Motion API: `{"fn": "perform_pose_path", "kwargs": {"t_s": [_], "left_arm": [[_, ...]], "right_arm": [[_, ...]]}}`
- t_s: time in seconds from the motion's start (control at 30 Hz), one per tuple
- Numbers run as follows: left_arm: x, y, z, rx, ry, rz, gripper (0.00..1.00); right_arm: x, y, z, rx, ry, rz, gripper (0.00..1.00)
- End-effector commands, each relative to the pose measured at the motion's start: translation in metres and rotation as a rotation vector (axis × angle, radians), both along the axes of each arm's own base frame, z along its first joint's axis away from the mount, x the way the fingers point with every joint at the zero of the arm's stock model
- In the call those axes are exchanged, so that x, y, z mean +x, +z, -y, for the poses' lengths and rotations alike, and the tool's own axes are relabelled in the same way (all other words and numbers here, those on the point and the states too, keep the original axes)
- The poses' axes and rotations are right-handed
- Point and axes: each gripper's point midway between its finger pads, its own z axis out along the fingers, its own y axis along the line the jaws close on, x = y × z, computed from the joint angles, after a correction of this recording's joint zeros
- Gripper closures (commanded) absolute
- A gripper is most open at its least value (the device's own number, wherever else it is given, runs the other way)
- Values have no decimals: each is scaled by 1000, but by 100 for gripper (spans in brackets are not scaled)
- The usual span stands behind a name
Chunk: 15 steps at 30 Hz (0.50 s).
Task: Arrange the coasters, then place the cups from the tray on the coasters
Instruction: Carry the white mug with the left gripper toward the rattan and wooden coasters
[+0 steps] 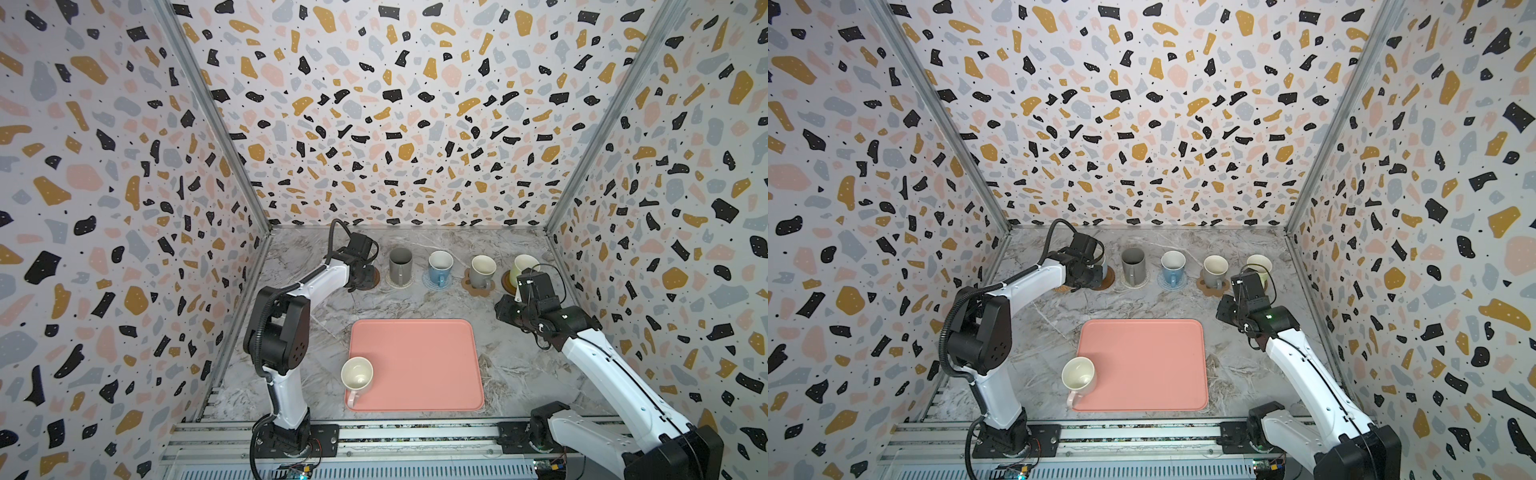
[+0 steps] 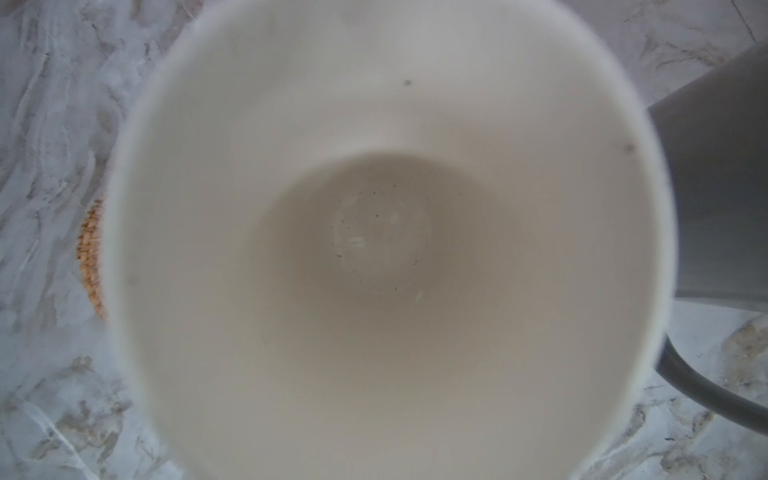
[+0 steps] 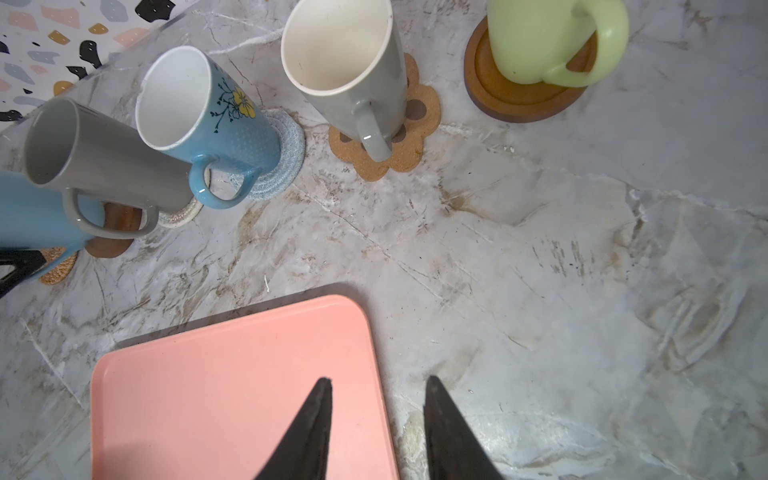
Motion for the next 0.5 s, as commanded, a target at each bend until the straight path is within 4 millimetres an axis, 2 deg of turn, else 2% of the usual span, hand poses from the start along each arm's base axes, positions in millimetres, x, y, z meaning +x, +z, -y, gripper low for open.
{"fn": "perform_pose_path", "kwargs": {"t_s": [0.0, 0.47], "left_arm": [[24, 28, 7, -39, -14, 96, 91], [25, 20, 8, -40, -18, 75, 91]], "right_arm": [[-7, -2, 7, -14, -22, -12, 61], [-11, -3, 8, -10, -28, -15, 61]]}}
